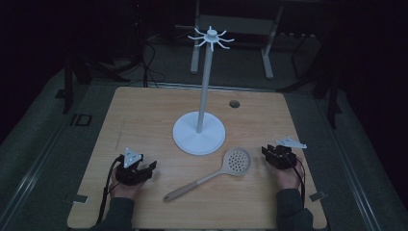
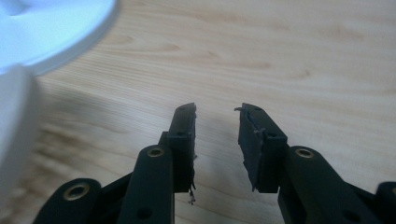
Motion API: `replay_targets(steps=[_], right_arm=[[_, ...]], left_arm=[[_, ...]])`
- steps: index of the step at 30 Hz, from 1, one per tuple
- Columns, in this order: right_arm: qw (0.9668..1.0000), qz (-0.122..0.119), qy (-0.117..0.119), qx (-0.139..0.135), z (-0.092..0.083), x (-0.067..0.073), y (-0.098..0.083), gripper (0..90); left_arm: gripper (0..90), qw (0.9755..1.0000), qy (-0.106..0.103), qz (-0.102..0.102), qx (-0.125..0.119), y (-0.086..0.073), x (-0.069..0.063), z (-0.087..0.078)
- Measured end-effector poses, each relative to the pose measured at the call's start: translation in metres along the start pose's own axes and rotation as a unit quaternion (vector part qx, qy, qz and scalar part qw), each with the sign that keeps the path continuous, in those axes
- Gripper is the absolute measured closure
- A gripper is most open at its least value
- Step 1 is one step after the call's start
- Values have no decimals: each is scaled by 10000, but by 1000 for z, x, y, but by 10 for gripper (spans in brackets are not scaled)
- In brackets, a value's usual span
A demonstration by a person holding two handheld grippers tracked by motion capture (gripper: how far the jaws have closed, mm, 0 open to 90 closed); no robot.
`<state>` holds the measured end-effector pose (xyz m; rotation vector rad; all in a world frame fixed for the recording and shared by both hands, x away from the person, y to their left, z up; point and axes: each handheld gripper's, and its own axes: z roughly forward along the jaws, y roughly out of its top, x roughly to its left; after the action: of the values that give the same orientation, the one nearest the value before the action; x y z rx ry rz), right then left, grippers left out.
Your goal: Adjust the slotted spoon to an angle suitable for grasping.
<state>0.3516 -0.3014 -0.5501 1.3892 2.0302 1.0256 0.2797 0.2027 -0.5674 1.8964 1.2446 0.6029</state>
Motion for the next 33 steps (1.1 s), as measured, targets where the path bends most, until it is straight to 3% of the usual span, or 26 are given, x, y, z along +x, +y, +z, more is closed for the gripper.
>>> replay_targets(steps=[2, 3, 6, 7, 10, 19, 22, 33], right_arm=[[10000, -89, 32, -26, -3, 3, 3, 691], [9996, -254, 114, -104, -8, 8, 9, 700], [9993, -326, 117, -129, -11, 12, 12, 699], [9985, -529, 120, -116, -15, 19, 20, 695], [9967, -771, 226, -143, -18, 30, 28, 702], [9901, -1211, 714, -49, -9, 62, 48, 896], [9882, -1320, 778, 21, -6, 69, 51, 899], [9750, -1886, 1097, 422, 14, 108, 49, 900]], left_arm=[[387, 10000, -1, -5, -10, 0, 0, 0], [387, 10000, -6, -5, -12, 0, 0, 0], [387, 10000, -4, 26, 6, 0, 0, -1], [387, 10000, -1, 6, -15, 0, 0, -1], [387, 10000, 0, 2, -36, 0, 0, -2], [387, 10000, -2, -15, -49, 0, 0, -2], [387, 10000, -3, -6, -43, 0, 0, -2], [387, 10000, 3, -9, -54, 0, 0, -3]])
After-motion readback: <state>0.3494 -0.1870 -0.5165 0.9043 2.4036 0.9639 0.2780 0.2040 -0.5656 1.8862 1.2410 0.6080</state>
